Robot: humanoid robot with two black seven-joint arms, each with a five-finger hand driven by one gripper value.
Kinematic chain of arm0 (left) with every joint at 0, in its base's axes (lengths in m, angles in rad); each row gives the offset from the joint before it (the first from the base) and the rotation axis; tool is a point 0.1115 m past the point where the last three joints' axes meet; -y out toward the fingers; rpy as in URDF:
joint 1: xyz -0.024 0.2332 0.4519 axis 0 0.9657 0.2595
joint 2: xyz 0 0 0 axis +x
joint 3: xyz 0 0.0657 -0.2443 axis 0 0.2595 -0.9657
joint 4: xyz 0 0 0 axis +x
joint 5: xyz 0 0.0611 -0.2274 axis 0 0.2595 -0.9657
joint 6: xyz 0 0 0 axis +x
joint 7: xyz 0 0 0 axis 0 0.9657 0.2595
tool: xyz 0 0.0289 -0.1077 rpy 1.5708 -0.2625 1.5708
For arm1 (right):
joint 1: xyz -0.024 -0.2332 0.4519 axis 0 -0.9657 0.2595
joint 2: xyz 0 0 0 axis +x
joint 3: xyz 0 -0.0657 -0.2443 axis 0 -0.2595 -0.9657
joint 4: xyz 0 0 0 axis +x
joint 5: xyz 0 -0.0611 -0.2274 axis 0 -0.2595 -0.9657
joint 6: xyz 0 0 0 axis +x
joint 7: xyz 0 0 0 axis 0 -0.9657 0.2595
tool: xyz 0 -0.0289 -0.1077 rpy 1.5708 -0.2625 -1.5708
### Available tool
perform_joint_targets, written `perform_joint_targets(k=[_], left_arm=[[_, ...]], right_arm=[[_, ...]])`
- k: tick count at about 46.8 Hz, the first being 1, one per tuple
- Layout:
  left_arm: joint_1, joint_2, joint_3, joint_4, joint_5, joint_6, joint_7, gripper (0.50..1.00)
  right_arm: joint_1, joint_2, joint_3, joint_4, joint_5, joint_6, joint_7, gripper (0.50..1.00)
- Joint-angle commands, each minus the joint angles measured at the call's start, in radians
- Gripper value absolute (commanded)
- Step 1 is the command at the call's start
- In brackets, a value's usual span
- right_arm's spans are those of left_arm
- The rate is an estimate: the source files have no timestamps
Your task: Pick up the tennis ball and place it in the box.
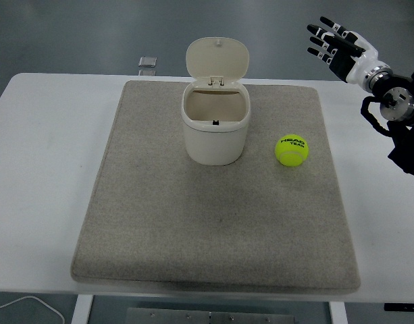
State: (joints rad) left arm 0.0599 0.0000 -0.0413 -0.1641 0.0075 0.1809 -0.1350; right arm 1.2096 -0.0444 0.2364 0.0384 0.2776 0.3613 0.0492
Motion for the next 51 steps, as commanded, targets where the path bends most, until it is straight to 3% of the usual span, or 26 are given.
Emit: perform_joint_targets(k=[1, 51], left_arm=[[0.000, 0.000, -0.002, 0.002, -0.001, 0.000, 0.000, 0.996], [-0.011, 0.000, 0.000, 0.002, -0.001, 0.000, 0.000, 0.996]], right_arm=[[0.001, 0.001, -0.002, 0.000, -0.001, 0.001, 0.001, 0.921], [0.033, -0.003, -0.020, 0.008, -0.098, 0.088, 0.011, 0.921]])
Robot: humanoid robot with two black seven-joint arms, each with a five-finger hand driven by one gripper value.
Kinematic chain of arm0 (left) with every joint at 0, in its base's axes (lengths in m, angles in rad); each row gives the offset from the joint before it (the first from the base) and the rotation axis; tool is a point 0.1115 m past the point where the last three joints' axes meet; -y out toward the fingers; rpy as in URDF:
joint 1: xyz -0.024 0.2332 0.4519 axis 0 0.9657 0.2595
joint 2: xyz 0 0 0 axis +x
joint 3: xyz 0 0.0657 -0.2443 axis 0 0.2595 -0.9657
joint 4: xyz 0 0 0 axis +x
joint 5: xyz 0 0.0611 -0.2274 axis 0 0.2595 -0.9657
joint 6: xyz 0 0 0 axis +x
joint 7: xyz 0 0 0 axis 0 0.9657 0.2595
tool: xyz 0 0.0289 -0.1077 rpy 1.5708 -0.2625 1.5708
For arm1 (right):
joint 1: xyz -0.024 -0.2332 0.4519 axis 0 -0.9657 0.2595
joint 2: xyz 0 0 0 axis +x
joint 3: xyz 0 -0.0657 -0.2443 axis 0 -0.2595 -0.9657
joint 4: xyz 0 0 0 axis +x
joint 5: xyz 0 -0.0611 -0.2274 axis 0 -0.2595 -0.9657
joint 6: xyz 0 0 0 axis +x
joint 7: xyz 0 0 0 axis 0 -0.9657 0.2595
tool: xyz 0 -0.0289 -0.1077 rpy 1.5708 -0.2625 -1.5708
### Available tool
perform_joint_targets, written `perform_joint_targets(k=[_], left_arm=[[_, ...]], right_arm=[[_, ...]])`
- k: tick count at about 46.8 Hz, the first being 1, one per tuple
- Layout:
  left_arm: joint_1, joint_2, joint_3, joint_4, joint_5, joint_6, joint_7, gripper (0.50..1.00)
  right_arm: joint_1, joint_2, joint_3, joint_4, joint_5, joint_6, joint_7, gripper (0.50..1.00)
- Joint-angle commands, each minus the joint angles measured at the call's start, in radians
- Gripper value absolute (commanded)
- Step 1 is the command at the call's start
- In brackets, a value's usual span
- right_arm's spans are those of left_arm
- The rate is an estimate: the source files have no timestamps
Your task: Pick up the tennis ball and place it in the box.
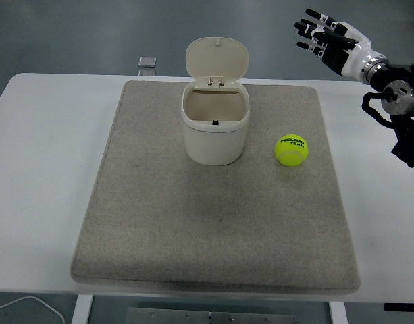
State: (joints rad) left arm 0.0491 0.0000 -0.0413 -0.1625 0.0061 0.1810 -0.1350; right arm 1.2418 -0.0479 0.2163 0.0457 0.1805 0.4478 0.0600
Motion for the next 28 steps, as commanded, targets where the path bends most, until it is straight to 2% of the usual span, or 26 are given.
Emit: perform_joint_targets(k=[1, 8, 14, 28], left_arm=[[0.000, 0.000, 0.000, 0.000, 0.000, 0.000, 0.000, 0.996], [0.000, 0.000, 0.000, 0.000, 0.000, 0.000, 0.000, 0.996], [0.000, 0.000, 0.000, 0.000, 0.000, 0.000, 0.000, 0.996], [0.000, 0.000, 0.000, 0.000, 0.000, 0.000, 0.000, 0.996]], right_arm=[[0.001, 0.000, 0.000, 0.000, -0.001, 0.002, 0.000, 0.921], [0.001, -0.009, -0.003, 0.005, -0.006, 0.006, 0.000, 0.921], [0.001, -0.044, -0.008, 0.065, -0.039, -0.001, 0.003, 0.921], [0.027, -0.044, -0.009, 0.082, -0.076, -0.008, 0.003, 0.921]])
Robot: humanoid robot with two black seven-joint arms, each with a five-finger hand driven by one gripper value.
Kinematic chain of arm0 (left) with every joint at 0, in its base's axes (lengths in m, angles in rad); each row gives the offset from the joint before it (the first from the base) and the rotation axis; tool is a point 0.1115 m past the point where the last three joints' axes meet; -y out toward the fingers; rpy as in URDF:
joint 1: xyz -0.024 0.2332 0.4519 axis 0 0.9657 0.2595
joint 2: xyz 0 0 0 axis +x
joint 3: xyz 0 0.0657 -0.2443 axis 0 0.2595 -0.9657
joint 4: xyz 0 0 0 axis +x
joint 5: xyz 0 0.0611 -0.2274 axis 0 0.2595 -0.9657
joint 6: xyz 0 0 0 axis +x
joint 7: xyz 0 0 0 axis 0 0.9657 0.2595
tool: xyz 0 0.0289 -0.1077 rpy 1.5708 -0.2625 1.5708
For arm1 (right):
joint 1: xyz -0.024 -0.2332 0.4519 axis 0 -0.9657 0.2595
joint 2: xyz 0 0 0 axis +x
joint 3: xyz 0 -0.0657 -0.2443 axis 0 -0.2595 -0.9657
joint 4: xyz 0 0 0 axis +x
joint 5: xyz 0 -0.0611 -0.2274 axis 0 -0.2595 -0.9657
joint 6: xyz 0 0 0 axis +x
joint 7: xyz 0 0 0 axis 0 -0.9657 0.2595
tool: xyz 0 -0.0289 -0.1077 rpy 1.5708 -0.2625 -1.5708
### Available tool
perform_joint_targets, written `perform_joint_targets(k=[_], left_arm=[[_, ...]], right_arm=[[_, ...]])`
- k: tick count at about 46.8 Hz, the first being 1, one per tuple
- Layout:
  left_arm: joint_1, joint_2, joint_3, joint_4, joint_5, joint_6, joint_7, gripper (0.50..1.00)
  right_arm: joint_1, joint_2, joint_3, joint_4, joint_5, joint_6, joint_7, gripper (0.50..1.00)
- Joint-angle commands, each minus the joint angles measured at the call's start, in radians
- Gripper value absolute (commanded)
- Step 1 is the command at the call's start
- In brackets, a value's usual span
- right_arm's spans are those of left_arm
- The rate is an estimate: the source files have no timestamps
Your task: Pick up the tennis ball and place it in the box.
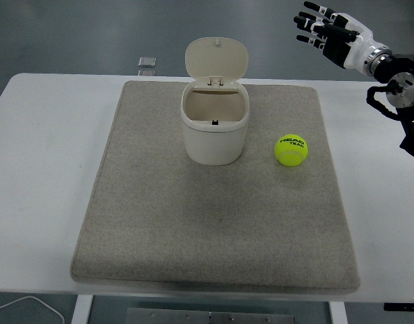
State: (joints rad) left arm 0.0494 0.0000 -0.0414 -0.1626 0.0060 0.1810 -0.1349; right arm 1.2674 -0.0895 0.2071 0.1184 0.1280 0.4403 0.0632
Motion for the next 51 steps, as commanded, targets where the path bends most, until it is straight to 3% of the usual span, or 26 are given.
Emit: perform_joint_targets(k=[1, 6, 21, 28, 41, 51], left_arm=[[0.000, 0.000, 0.000, 0.000, 0.000, 0.000, 0.000, 0.996], [0.000, 0.000, 0.000, 0.000, 0.000, 0.000, 0.000, 0.996], [0.000, 0.000, 0.000, 0.000, 0.000, 0.000, 0.000, 0.996], [0.000, 0.000, 0.000, 0.000, 0.000, 0.000, 0.000, 0.996], [0.000, 0.000, 0.000, 0.000, 0.000, 0.000, 0.000, 0.996], [0.000, 0.000, 0.000, 0.000, 0.000, 0.000, 0.000, 0.996]], right_arm=[[0.001, -0.006, 0.001, 0.018, -0.036, -0.002, 0.001, 0.921], [0.001, -0.035, 0.005, 0.089, -0.102, -0.012, 0.003, 0.919], [0.023, -0.239, 0.020, 0.345, -0.419, -0.041, 0.044, 0.919], [0.027, -0.297, 0.020, 0.440, -0.534, -0.038, 0.049, 0.919], [0.018, -0.412, 0.018, 0.633, -0.792, -0.035, 0.121, 0.917], [0.009, -0.472, 0.006, 0.736, -0.949, -0.031, 0.138, 0.917]])
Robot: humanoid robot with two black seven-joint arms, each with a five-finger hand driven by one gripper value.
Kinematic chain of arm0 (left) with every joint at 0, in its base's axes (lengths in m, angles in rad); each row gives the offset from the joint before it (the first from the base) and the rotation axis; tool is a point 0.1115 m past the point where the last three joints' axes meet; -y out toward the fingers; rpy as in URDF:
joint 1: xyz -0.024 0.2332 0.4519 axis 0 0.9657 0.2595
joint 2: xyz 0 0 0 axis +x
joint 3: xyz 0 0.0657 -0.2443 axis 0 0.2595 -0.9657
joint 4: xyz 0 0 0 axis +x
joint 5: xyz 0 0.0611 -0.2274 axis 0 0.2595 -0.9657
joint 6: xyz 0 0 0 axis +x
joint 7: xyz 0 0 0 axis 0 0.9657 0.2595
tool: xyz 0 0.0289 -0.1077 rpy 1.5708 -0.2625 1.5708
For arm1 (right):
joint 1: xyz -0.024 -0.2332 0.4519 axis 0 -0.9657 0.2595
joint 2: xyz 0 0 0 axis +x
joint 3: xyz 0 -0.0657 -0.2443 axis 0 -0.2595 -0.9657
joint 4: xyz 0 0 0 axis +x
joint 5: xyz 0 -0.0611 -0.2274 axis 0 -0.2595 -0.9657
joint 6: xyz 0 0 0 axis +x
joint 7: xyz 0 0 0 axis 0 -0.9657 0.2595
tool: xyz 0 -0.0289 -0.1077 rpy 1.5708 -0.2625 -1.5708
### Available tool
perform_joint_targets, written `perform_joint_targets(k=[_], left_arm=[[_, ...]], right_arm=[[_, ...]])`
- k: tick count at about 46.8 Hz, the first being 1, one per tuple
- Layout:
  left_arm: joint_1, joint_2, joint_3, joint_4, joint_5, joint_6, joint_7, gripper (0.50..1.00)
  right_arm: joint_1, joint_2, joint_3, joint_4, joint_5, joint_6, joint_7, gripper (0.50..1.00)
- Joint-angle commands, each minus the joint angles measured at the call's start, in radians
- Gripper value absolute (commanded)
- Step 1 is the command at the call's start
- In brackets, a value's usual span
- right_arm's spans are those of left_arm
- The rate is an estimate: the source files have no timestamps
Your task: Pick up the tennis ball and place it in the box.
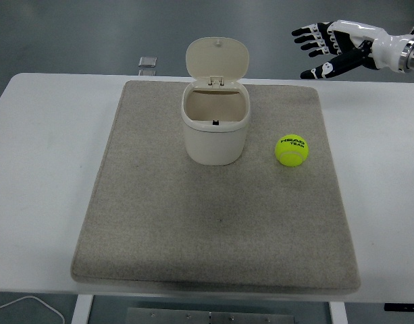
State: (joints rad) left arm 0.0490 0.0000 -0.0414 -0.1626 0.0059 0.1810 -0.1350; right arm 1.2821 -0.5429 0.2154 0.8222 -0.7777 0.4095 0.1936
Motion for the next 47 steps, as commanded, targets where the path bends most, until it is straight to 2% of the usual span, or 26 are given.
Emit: perform_joint_targets(k=[1, 11, 18, 26, 47], left_arm=[[0.000, 0.000, 0.000, 0.000, 0.000, 0.000, 0.000, 0.996], [0.000, 0.000, 0.000, 0.000, 0.000, 0.000, 0.000, 0.996], [0.000, 0.000, 0.000, 0.000, 0.000, 0.000, 0.000, 0.996], [0.000, 0.000, 0.000, 0.000, 0.000, 0.000, 0.000, 0.996], [0.000, 0.000, 0.000, 0.000, 0.000, 0.000, 0.000, 0.996]], right_arm=[[-0.009, -0.026, -0.002, 0.041, -0.055, 0.002, 0.013, 0.919], [-0.058, -0.084, -0.005, 0.155, -0.224, 0.003, 0.067, 0.917], [-0.099, -0.111, -0.005, 0.221, -0.319, 0.002, 0.075, 0.917], [-0.133, -0.100, -0.005, 0.224, -0.356, -0.012, 0.075, 0.919], [-0.219, -0.043, -0.005, 0.206, -0.440, -0.130, 0.072, 0.917]])
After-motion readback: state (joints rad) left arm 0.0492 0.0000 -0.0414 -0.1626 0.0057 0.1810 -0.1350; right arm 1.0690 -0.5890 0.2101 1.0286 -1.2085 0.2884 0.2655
